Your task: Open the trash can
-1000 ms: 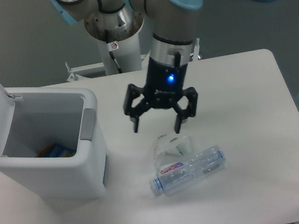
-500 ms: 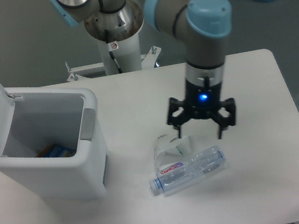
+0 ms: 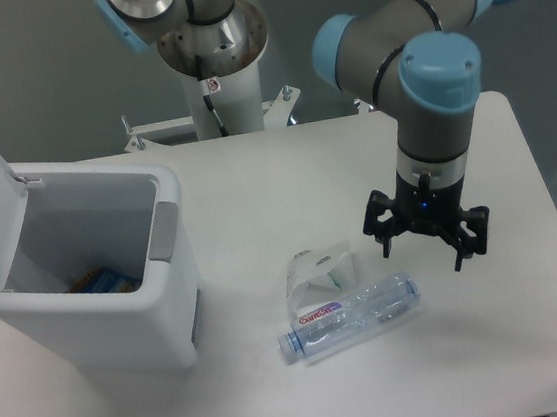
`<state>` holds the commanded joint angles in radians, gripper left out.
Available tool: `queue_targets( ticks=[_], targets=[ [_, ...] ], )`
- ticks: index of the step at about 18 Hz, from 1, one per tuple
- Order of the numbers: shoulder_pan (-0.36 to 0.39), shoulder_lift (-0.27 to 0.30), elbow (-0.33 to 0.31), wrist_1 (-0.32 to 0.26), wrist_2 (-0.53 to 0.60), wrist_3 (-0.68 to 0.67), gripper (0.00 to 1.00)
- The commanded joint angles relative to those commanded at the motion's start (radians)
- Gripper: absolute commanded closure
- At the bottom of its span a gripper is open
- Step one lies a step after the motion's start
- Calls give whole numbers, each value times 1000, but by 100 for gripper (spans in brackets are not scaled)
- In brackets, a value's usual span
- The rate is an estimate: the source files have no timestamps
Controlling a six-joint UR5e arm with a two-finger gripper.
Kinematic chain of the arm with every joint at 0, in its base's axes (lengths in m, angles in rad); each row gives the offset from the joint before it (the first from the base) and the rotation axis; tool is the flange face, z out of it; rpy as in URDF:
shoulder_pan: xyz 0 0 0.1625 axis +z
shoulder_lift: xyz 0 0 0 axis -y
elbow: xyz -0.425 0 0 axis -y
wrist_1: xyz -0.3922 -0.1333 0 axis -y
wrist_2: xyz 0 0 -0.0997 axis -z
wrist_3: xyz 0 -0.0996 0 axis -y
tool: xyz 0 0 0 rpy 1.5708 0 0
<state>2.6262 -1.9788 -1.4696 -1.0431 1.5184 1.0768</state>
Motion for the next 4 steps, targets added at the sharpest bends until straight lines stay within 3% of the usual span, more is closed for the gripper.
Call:
queue_targets(
  ticks=[4],
  targets=[
    [-3,-18,-2,0,45,6,0]
  ],
)
